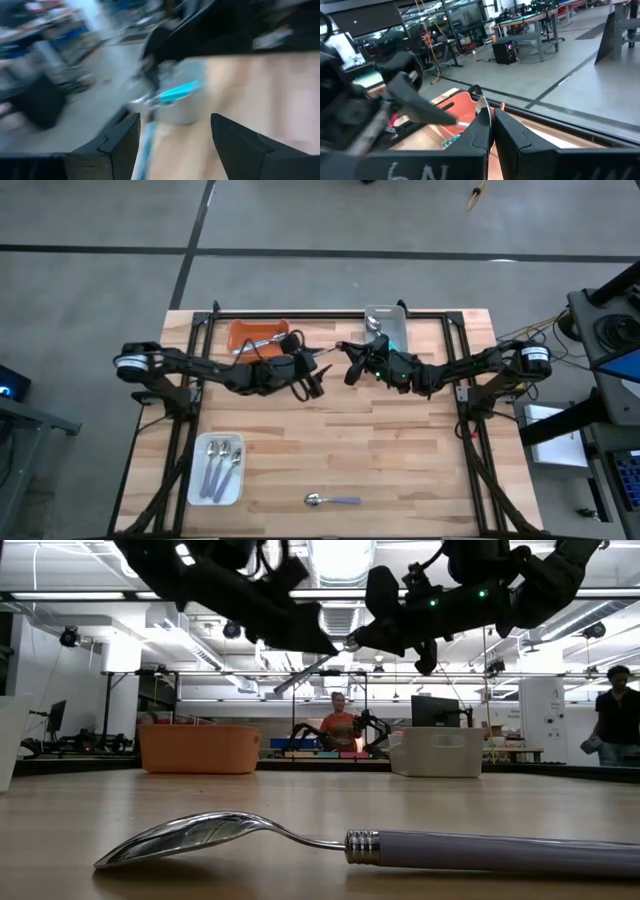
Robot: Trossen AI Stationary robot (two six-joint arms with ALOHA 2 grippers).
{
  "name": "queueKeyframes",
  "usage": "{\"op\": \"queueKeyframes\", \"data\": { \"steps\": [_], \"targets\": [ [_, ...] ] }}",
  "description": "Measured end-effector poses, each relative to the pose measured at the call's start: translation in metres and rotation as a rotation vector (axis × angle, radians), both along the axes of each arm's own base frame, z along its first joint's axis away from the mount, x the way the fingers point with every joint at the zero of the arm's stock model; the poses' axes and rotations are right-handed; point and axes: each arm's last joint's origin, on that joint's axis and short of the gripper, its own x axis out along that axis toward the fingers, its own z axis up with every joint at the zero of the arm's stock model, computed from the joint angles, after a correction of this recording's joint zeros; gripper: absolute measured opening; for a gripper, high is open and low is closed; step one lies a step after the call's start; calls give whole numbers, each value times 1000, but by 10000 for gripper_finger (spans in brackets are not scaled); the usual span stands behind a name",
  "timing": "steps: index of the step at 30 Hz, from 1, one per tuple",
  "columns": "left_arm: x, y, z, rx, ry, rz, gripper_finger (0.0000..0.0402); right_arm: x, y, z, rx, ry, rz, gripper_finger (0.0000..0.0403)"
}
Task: Sort silverware by color (type)
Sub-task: Put the blue patterned spoon into the orange bin
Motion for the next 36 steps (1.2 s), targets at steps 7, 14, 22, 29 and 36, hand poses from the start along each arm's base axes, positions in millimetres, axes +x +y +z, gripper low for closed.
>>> {"op": "queueKeyframes", "data": {
  "steps": [7,14,22,29,36],
  "targets": [
    [25,6,-13,131,99,196,210,0,0,0,10,-6,1,8],
    [44,7,-12,145,149,208,175,0,0,-1,11,0,-8,8],
    [41,8,-12,175,175,318,74,-1,-1,-2,15,11,-59,8],
    [41,5,-15,148,186,277,10,-1,-1,-2,32,-3,-59,8],
    [39,4,-11,97,152,255,5,-1,-1,-2,25,4,-59,20]
  ]
}}
